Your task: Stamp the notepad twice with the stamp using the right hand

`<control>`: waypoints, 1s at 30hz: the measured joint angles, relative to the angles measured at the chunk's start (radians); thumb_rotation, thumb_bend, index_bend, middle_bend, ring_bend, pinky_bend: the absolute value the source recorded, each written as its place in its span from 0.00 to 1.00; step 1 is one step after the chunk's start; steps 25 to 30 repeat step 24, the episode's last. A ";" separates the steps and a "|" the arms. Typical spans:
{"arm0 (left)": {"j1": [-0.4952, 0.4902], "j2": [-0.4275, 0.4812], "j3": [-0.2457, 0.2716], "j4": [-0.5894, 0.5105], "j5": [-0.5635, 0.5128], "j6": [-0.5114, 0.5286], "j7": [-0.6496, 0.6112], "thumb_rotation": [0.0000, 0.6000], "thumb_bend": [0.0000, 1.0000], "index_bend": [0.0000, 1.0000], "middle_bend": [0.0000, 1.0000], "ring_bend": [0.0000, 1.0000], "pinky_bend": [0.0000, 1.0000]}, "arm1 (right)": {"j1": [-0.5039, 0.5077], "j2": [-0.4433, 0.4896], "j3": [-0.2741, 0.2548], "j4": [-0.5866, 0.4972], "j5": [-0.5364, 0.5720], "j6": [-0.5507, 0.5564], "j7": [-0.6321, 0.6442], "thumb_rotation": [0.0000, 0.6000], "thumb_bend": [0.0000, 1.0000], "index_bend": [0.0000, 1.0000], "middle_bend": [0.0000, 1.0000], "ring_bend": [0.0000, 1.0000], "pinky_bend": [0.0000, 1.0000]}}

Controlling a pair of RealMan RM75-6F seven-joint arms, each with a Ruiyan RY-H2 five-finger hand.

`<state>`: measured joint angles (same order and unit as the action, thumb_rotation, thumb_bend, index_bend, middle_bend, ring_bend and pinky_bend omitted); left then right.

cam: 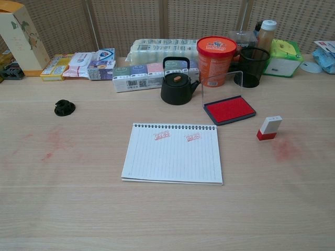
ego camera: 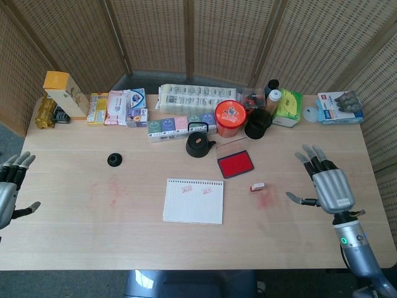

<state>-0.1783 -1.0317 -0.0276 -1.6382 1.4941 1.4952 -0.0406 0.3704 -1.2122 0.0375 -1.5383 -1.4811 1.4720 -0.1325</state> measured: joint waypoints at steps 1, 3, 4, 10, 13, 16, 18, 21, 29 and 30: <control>0.017 -0.018 0.006 0.034 0.044 0.049 -0.030 1.00 0.00 0.00 0.00 0.01 0.09 | -0.020 -0.004 -0.006 0.008 -0.017 0.033 0.019 0.43 0.00 0.11 0.01 0.00 0.35; 0.048 -0.044 0.018 0.085 0.095 0.111 -0.070 1.00 0.00 0.00 0.00 0.01 0.09 | -0.069 -0.016 -0.022 0.024 -0.058 0.104 0.060 0.43 0.00 0.11 0.01 0.00 0.35; 0.076 -0.062 0.030 0.116 0.117 0.142 -0.094 1.00 0.00 0.00 0.00 0.01 0.09 | -0.090 -0.022 -0.029 0.031 -0.074 0.131 0.071 0.42 0.00 0.11 0.01 0.00 0.35; 0.113 -0.073 0.056 0.140 0.122 0.150 -0.134 1.00 0.00 0.00 0.00 0.01 0.09 | -0.167 -0.048 -0.056 0.057 -0.118 0.189 0.059 0.40 0.00 0.11 0.01 0.00 0.31; 0.118 -0.055 0.061 0.128 0.108 0.128 -0.127 1.00 0.00 0.00 0.00 0.01 0.09 | -0.176 -0.038 -0.056 0.033 -0.104 0.174 0.055 0.40 0.00 0.11 0.01 0.00 0.30; 0.122 -0.040 0.064 0.115 0.102 0.114 -0.122 1.00 0.00 0.00 0.00 0.01 0.09 | -0.185 -0.025 -0.055 0.005 -0.093 0.156 0.038 0.41 0.00 0.11 0.01 0.00 0.30; 0.125 -0.035 0.065 0.111 0.104 0.115 -0.123 1.00 0.00 0.00 0.00 0.01 0.09 | -0.191 -0.014 -0.055 -0.015 -0.088 0.146 0.020 0.41 0.00 0.11 0.01 0.00 0.30; 0.129 -0.033 0.065 0.109 0.110 0.121 -0.125 1.00 0.00 0.00 0.00 0.01 0.09 | -0.201 -0.001 -0.054 -0.041 -0.087 0.137 0.005 0.40 0.00 0.11 0.01 0.00 0.31; 0.133 -0.033 0.063 0.109 0.112 0.124 -0.121 1.00 0.00 0.00 0.00 0.01 0.09 | -0.208 0.004 -0.053 -0.047 -0.090 0.132 -0.007 0.40 0.00 0.11 0.01 0.00 0.30; 0.133 -0.033 0.063 0.109 0.112 0.124 -0.121 1.00 0.00 0.00 0.00 0.01 0.09 | -0.208 0.004 -0.053 -0.047 -0.090 0.132 -0.007 0.40 0.00 0.11 0.01 0.00 0.30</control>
